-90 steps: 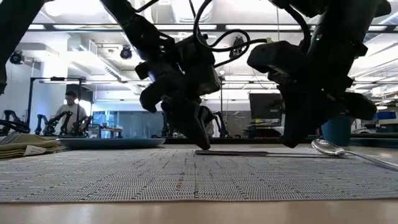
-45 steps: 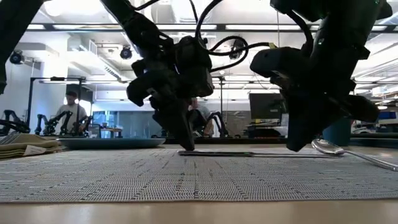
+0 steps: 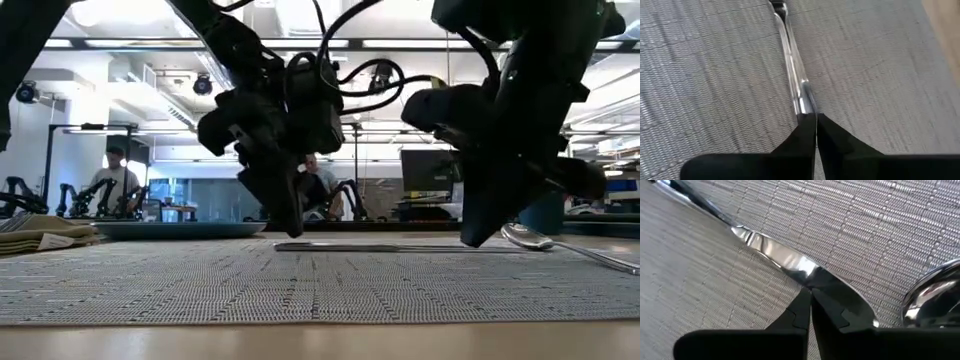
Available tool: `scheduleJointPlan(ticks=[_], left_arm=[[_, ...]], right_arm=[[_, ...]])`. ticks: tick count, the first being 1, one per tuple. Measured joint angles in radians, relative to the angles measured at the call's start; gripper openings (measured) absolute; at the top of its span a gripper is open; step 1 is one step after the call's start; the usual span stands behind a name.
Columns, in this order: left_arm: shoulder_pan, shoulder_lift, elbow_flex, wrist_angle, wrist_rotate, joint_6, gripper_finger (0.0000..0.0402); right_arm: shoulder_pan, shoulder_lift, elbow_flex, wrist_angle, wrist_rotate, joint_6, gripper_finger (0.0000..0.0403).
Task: Set table place
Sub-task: Put the silver table knife to the left of the silver spoon on the gray table mat
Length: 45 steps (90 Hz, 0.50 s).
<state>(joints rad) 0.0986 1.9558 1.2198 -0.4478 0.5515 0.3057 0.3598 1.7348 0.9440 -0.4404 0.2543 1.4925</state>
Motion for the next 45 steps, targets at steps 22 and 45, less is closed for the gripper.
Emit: scheduleJointPlan(ticks=[22, 45], left_arm=[[0.000, 0.003, 0.000, -0.006, 0.015, 0.001, 0.0001], [0.000, 0.003, 0.000, -0.004, 0.016, 0.011, 0.0001]], right_arm=[[-0.033, 0.000, -0.018, 0.007, 0.001, -0.012, 0.0000], [-0.088, 0.000, -0.021, 0.012, 0.009, -0.073, 0.0000]])
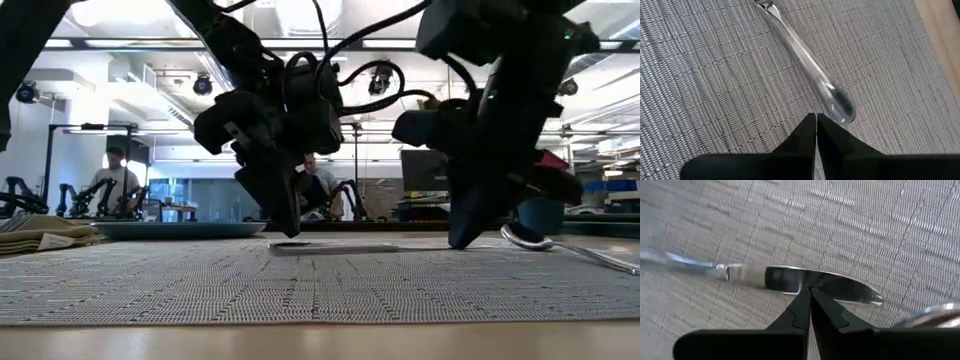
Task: Set table place
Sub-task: Put the silver table knife to the left of the silver spoon on the gray table mat
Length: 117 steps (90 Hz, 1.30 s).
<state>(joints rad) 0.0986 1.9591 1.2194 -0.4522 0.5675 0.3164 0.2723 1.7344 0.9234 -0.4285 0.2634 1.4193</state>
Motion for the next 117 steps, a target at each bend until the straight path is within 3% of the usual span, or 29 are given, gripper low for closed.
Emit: scheduleJointPlan(ticks=[57, 82, 102, 117], left_arm=[[0.000, 0.000, 0.000, 0.026, 0.001, 0.004, 0.0001], [0.001, -0.005, 0.012, 0.029, -0.002, 0.005, 0.0001], [0.012, -0.025, 0.013, -0.074, -0.017, 0.011, 0.0001], [0.018, -0.043, 0.013, -0.212, -0.127, 0.048, 0.0001]], right_arm=[[-0.117, 0.001, -0.003, 0.089, -0.001, -0.173, 0.0000], [-0.150, 0.003, -0.003, 0.244, -0.004, -0.271, 0.0000], [-0.127, 0.003, -0.003, 0.315, -0.054, -0.292, 0.0000], [-0.102, 0.003, -0.003, 0.316, -0.060, -0.288, 0.0000]])
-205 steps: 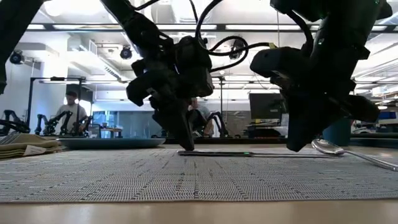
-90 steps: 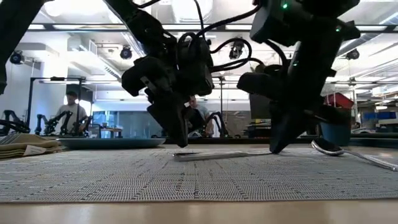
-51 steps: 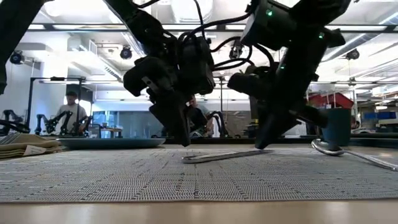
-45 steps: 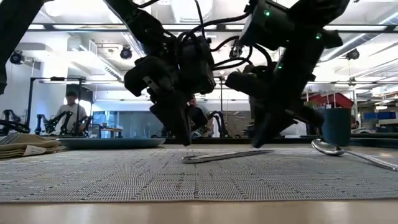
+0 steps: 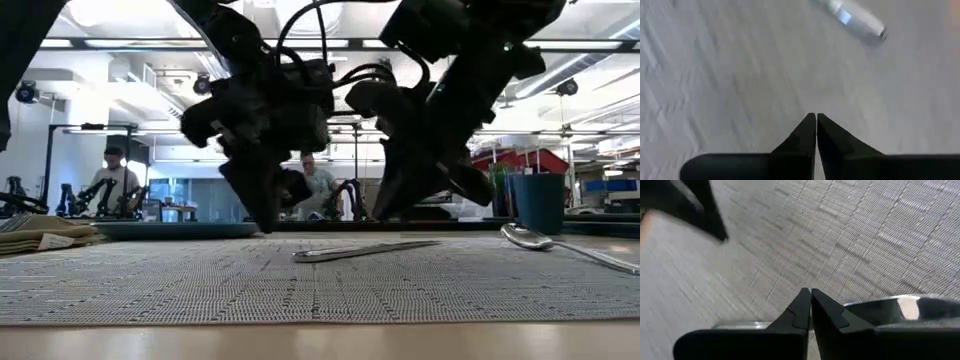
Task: Set table place
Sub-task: Put the silver table knife to the left of the silver spoon on the gray table mat
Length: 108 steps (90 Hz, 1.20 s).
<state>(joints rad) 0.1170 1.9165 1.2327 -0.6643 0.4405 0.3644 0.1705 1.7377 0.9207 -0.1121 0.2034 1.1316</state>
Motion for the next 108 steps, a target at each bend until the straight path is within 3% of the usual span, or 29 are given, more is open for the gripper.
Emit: scheduleJointPlan(ticks=[26, 49, 78, 108], left_arm=[[0.001, -0.002, -0.003, -0.094, -0.041, 0.020, 0.0001], [0.001, -0.002, -0.004, -0.087, -0.041, 0.020, 0.0001], [0.001, -0.002, -0.011, -0.075, -0.041, 0.020, 0.0001], [0.001, -0.002, -0.016, -0.061, -0.040, 0.020, 0.0001]], right_arm=[[0.024, 0.086, 0.031, 0.098, -0.064, -0.007, 0.0000], [0.035, 0.208, 0.157, 0.098, -0.113, -0.057, 0.0000], [0.091, 0.233, 0.252, -0.074, -0.125, -0.047, 0.0000], [0.179, 0.213, 0.255, -0.173, -0.080, 0.094, 0.0000]])
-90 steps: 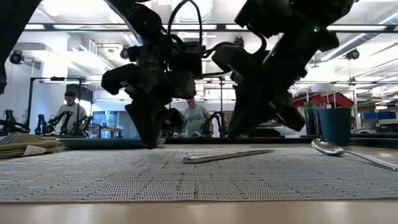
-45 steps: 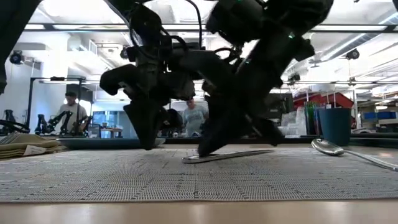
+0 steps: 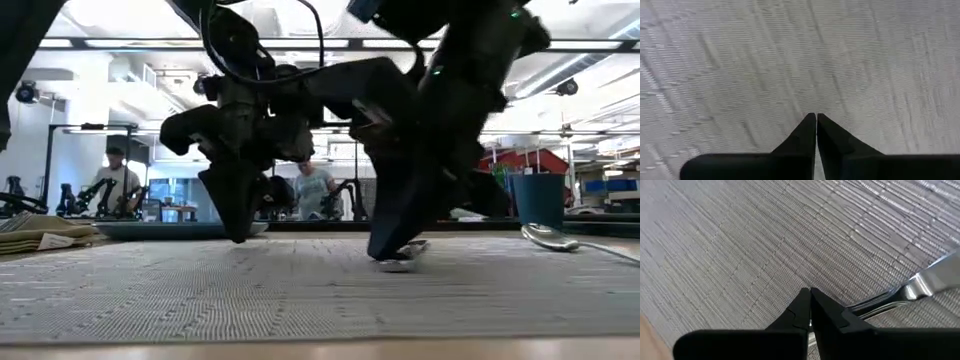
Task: Set table place
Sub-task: Put the silver table knife to the left of the silver spoon on the gray table mat
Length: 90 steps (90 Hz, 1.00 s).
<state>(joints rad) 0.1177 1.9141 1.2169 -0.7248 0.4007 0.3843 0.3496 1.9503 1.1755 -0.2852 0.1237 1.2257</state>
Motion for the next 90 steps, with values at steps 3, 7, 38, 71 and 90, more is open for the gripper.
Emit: scheduleJointPlan(ticks=[3, 7, 38, 71, 90], left_arm=[[0.000, 0.000, -0.001, -0.002, 0.000, 0.000, 0.0001], [0.000, 0.000, -0.001, 0.003, 0.000, 0.000, 0.0001], [0.000, 0.002, -0.002, 0.020, 0.000, 0.006, 0.0001], [-0.001, -0.001, -0.002, 0.052, 0.085, -0.010, 0.0001], [-0.011, -0.002, -0.007, 0.054, 0.115, -0.027, 0.0001]], right_arm=[[0.010, -0.001, 0.000, -0.001, 0.007, 0.018, 0.0000], [0.023, -0.006, -0.002, -0.004, 0.019, 0.039, 0.0000], [0.081, -0.098, -0.002, -0.113, 0.164, 0.165, 0.0000], [-0.013, -0.117, -0.002, -0.122, 0.202, 0.072, 0.0000], [-0.060, -0.116, -0.016, -0.093, 0.176, -0.006, 0.0000]])
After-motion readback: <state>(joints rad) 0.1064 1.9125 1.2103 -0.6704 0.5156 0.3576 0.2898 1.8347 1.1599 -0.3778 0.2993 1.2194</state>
